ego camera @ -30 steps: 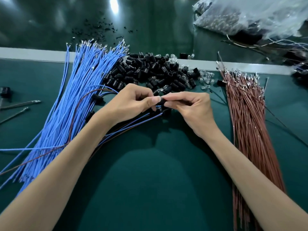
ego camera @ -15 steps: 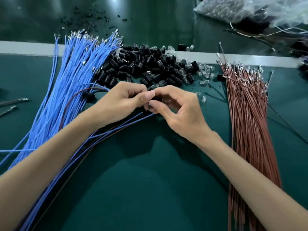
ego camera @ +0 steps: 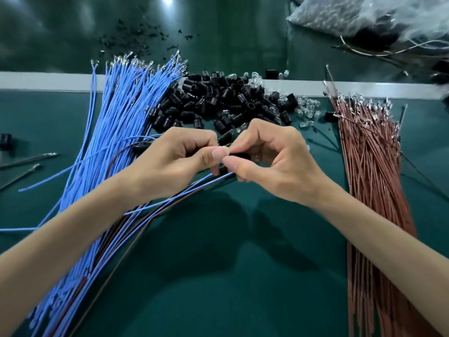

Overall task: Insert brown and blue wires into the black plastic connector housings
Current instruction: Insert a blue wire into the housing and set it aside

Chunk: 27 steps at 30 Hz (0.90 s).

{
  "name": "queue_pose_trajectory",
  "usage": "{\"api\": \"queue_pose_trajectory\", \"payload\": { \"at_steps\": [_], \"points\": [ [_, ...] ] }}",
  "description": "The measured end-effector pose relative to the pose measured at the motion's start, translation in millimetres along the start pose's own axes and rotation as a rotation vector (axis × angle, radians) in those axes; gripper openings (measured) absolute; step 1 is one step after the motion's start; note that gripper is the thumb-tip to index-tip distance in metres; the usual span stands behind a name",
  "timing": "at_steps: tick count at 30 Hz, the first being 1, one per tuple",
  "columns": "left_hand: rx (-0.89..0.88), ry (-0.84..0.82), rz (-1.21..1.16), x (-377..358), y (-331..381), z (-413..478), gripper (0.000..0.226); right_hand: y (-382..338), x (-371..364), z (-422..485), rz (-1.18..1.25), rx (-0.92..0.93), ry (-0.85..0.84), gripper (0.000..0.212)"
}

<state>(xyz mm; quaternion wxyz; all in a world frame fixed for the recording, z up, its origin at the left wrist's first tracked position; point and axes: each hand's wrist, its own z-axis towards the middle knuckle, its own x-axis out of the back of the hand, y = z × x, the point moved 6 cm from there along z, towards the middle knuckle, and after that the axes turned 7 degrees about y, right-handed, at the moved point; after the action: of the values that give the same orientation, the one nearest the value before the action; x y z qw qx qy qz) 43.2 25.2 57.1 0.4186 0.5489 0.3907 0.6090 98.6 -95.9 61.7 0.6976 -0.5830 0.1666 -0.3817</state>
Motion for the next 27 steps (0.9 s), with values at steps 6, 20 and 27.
{"api": "queue_pose_trajectory", "payload": {
  "at_steps": [6,20,27],
  "points": [
    [0.06,0.024,0.072,-9,-14,-2,0.028,25,3,-12,0.06,-0.099,0.021,0.014],
    [0.045,0.191,0.612,96,-30,-82,0.04,26,75,-35,-0.171,-0.282,0.234,0.012],
    [0.12,0.008,0.388,38,-47,-97,0.049,41,82,-28,-0.58,-0.254,0.386,0.004]
  ]
}}
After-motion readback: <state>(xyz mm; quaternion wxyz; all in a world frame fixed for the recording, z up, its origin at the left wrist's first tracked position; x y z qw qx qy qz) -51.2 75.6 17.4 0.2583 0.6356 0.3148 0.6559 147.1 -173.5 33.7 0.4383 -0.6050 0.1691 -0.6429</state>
